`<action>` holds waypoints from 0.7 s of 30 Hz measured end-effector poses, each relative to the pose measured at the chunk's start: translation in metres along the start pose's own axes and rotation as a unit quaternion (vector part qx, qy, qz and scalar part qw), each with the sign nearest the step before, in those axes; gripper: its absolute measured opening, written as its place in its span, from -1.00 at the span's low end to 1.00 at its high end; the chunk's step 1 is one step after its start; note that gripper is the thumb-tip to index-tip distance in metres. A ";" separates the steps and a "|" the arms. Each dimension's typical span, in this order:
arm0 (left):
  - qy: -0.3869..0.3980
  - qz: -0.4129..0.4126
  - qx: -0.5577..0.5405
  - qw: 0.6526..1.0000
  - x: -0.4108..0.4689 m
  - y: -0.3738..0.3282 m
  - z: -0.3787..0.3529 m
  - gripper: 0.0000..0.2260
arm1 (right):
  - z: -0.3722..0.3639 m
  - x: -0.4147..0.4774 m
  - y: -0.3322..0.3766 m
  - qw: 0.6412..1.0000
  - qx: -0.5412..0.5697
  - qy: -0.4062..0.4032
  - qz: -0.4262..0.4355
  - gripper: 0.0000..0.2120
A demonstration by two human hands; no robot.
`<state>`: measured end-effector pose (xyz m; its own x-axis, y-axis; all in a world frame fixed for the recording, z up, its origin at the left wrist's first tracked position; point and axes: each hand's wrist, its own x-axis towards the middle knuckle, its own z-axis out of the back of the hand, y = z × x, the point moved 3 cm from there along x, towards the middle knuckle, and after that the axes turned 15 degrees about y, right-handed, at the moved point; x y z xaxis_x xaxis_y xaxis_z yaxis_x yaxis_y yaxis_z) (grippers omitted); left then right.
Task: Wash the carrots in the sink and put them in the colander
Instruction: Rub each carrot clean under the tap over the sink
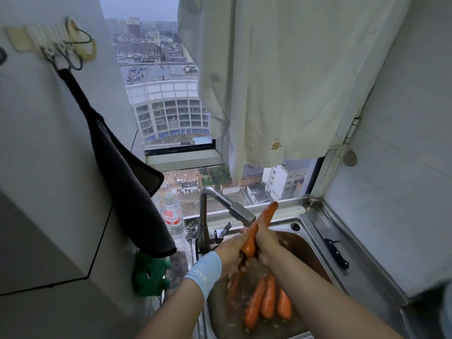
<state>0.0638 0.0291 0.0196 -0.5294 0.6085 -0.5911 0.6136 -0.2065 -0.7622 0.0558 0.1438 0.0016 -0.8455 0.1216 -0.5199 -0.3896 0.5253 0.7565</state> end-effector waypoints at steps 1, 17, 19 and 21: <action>0.020 0.010 0.003 1.000 -0.001 0.002 0.000 -0.66 | -0.001 0.002 0.001 1.000 0.013 -0.006 0.003 -0.23; -0.051 0.063 0.095 0.992 -0.004 -0.002 0.034 -0.71 | -0.004 -0.011 -0.018 0.994 -0.080 0.044 -0.061 -0.54; -0.023 0.037 0.054 0.998 -0.008 -0.005 0.029 -0.79 | -0.005 -0.005 -0.014 0.995 -0.067 0.007 -0.074 -0.50; -0.010 0.007 0.048 0.999 -0.011 -0.009 0.022 -0.74 | -0.008 -0.003 -0.012 0.996 -0.044 -0.013 -0.082 -0.41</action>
<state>0.0516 0.0072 0.0271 -0.5334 0.5901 -0.6060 0.5624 -0.2876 -0.7752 0.0598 0.1300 -0.0029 -0.7593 0.0623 -0.6478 -0.5528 0.4635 0.6925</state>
